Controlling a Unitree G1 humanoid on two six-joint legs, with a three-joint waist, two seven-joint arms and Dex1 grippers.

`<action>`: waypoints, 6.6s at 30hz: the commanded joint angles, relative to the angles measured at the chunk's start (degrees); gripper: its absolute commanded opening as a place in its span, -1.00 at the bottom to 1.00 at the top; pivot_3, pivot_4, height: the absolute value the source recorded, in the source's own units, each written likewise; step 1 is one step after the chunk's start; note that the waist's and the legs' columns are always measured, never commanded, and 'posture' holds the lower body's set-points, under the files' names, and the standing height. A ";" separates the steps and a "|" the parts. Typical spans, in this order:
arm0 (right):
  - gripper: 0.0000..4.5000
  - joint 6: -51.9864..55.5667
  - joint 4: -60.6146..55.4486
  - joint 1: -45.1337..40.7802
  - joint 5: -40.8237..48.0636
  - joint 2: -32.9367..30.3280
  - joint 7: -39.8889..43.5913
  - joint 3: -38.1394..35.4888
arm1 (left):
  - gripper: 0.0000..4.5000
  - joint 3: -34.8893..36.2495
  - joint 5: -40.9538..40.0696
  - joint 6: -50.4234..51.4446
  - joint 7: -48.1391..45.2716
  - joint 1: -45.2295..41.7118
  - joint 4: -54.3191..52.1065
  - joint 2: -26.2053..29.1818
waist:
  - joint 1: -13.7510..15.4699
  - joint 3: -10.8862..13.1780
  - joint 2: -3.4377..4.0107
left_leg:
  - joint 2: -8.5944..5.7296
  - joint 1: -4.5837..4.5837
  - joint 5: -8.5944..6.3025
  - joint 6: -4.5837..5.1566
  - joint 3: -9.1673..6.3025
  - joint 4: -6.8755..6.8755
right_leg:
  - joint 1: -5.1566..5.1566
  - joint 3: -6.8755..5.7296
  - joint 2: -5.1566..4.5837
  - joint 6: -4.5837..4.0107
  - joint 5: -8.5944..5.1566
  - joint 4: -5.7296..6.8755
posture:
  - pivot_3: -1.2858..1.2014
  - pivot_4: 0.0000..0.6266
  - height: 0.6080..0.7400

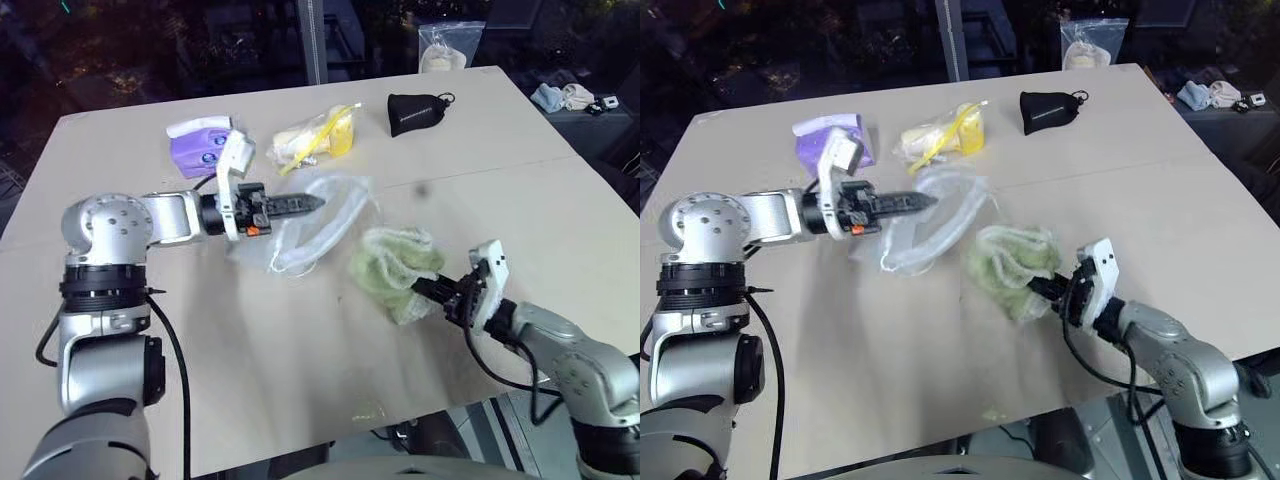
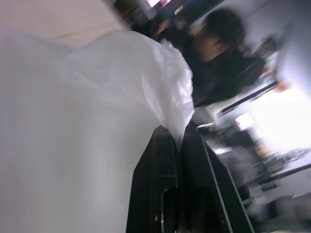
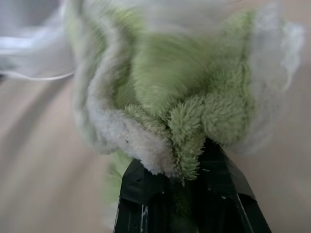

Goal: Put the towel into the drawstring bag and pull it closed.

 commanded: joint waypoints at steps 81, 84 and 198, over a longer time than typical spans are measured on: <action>0.98 -2.91 4.07 -11.36 -14.14 -10.33 5.41 10.58 | -1.00 4.77 3.33 2.68 1.82 11.04 -11.74 -12.68 | 0.38 -0.08 -0.31 | -0.21 0.01 0.12 -0.20 -0.11 0.29 | -0.01 0.05 -0.08 0.04 -0.02 0.30 | 0.03 -0.52 1.00; 0.98 -2.98 5.19 -13.46 -15.02 -10.76 6.23 11.11 | -1.00 5.25 3.09 2.98 2.25 11.22 -12.33 -12.85 | 0.60 -0.07 -0.30 | -0.21 0.00 0.12 -0.20 -0.16 0.28 | -0.01 0.02 -0.09 0.03 -0.02 0.32 | 0.03 -0.52 1.00; 0.57 -5.07 17.46 -18.86 9.18 21.67 -7.87 2.02 | -1.00 7.93 -13.40 4.11 15.65 10.64 -10.94 -18.53 | 0.25 -0.05 -0.21 | -0.23 -0.06 0.13 -0.21 -0.31 0.11 | -0.22 0.16 -0.15 0.01 -0.01 0.31 | 0.03 -0.52 1.00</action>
